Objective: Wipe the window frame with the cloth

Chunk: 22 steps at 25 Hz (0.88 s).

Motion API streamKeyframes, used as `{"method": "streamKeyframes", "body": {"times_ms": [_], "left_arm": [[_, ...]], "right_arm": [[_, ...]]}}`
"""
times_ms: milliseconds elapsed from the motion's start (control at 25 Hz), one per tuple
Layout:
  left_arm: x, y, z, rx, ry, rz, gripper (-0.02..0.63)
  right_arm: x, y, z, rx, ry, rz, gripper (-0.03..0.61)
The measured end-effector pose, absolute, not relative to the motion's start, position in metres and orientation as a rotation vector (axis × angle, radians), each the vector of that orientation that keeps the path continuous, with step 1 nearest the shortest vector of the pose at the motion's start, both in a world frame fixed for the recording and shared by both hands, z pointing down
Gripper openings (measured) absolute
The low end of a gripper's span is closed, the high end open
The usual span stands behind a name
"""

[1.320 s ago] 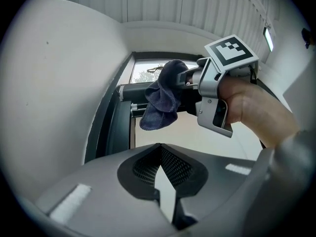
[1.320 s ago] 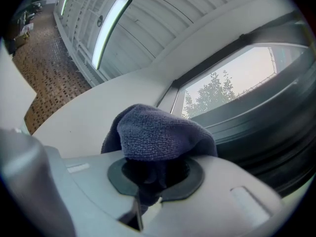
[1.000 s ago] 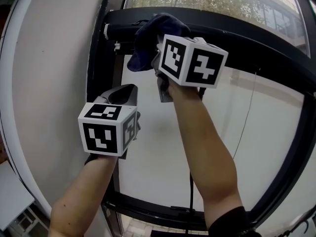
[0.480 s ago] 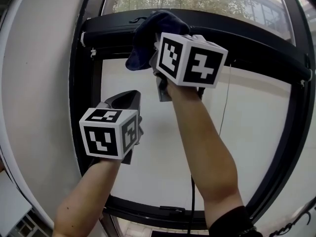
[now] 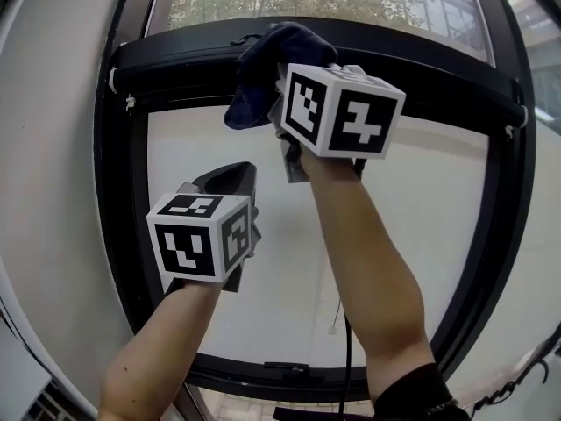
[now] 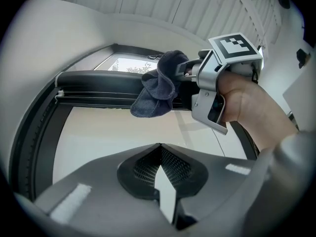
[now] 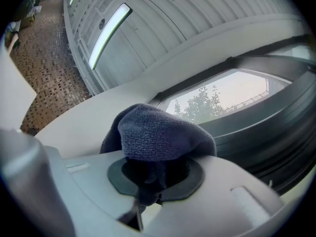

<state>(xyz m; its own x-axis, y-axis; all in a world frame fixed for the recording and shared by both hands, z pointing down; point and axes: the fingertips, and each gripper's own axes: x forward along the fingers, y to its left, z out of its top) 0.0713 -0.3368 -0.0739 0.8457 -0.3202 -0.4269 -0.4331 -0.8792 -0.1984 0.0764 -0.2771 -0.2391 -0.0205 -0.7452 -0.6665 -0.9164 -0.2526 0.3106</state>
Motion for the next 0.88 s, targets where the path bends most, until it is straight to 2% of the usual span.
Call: {"method": "streamKeyframes", "body": {"times_ms": [880], "left_arm": [[0.166, -0.253, -0.072, -2.769, 0.420, 0.514, -0.006]], "right_arm": [[0.170, -0.179, -0.237, -2.063, 1.682, 1.137, 0.049]]}}
